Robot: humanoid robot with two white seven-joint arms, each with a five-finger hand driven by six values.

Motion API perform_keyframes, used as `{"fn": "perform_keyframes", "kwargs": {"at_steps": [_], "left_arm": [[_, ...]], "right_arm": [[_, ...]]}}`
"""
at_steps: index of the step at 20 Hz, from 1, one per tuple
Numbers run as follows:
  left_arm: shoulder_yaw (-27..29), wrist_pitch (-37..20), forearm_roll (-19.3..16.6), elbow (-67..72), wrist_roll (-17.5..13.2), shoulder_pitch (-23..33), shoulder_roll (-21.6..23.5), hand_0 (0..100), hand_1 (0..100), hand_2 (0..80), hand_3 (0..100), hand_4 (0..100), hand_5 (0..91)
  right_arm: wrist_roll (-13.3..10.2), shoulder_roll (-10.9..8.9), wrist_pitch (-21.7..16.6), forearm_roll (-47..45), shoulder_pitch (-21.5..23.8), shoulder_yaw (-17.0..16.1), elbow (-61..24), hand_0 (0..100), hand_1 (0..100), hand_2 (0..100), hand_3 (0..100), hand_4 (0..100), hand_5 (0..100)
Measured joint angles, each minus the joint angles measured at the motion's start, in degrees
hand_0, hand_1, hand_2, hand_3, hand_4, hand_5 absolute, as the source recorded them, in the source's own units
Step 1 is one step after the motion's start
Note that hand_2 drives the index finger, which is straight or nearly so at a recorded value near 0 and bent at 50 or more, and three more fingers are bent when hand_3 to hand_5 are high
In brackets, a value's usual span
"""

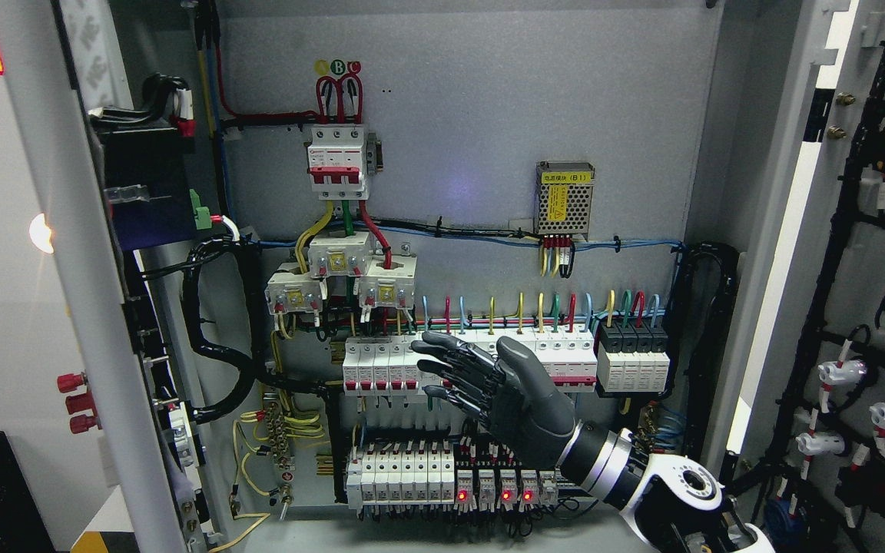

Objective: Open door with both hands
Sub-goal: 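Swing the lamp door wide open with the right hand, then withdraw the right hand down away from the cabinet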

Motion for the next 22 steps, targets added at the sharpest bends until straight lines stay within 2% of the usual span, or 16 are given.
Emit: {"fn": "perform_keyframes", "kwargs": {"at_steps": [6,22], "left_arm": [[0.0,0.0,0.0,0.0,0.0,0.0,0.0,0,0,0.0,0,0,0.0],[0.0,0.0,-0.04,0.0,0.0,0.0,-0.01,0,0,0.0,0,0,0.0]], "right_arm": [[-0.2,-0.98,-1.33,-0.03,2.99,2.28,-3.32,19,0,0,0,0,0],[0.02,-4.36,-1.56,0.05,9.05,9.13,-10.34,19,0,0,0,0,0]]}}
